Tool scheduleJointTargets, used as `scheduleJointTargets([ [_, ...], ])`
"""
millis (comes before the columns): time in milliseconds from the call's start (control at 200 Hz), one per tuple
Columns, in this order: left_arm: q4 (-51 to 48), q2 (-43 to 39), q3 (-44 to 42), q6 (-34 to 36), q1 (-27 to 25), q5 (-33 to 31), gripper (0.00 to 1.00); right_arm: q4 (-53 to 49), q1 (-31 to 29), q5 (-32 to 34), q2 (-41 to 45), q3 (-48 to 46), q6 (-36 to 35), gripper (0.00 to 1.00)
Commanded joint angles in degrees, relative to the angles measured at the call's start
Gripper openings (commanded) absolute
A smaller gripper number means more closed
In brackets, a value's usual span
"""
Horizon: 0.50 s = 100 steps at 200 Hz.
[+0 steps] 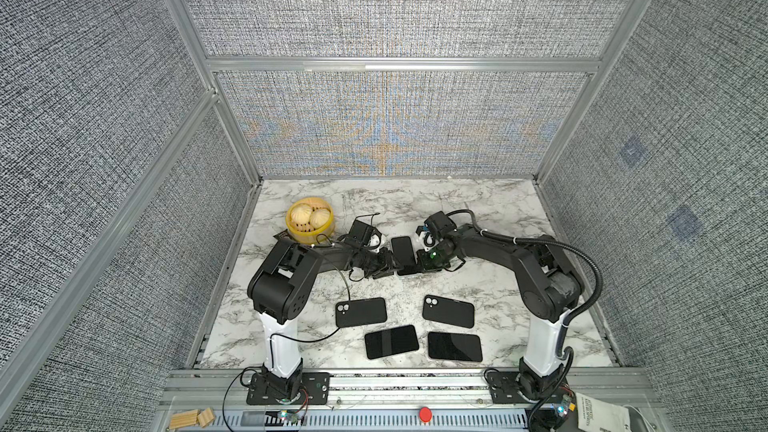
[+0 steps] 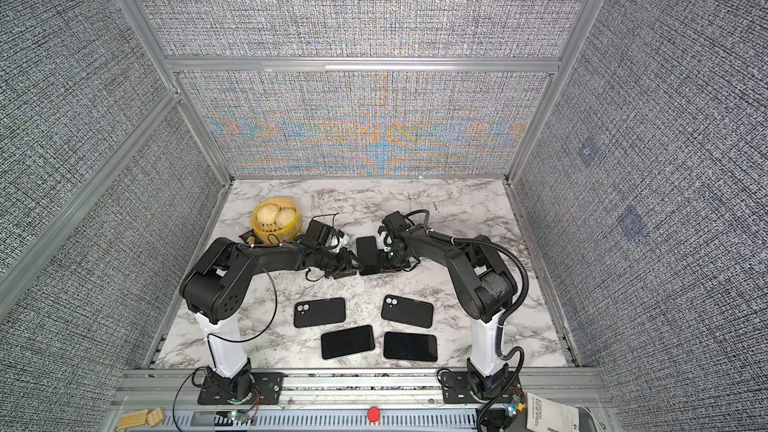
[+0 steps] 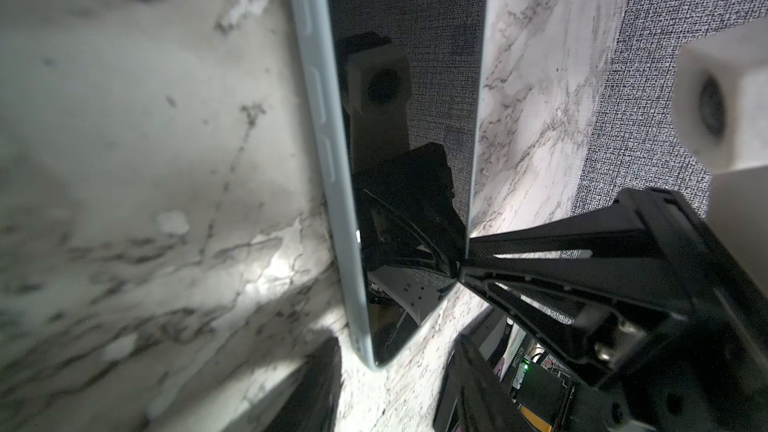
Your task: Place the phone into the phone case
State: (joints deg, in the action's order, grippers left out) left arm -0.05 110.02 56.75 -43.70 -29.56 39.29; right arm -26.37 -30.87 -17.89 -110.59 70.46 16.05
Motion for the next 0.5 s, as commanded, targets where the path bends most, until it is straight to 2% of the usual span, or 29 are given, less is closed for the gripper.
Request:
scheduleJointTargets([
  [0, -4.16, -0.33, -0.32, 1.17, 0.45, -3.63, 0.47, -3.78, -0.24, 3.27, 0.99, 0.37, -0.98, 0.17],
  [120, -6.24, -3.24, -0.34, 2.34, 0.7, -6.18, 0.47, -4.91, -0.33, 4.87, 4.27, 1.74, -0.98, 0.3],
  [235, -13.88, -6.76, 1.74, 5.82, 0.79, -11.51, 0.49, -5.36, -0.74, 6.92, 5.79, 3.57, 0.21, 0.48],
  [315, -18.6, -8.91, 2.74, 7.99, 1.09, -15.41, 0.54, -4.72, -1.43, 9.06, 5.7, 4.49, 1.85, 0.58],
  [360, -20.2, -10.07, 2.66, 8.74, 1.46, -17.05, 0.61, -3.91, -2.04, 9.78, 5.33, 4.91, 2.67, 0.62],
  [495, -21.69, -13.6, 0.88, 9.73, 2.5, -19.53, 0.74, -3.51, -3.95, 12.37, 2.97, 7.93, 3.86, 0.68],
])
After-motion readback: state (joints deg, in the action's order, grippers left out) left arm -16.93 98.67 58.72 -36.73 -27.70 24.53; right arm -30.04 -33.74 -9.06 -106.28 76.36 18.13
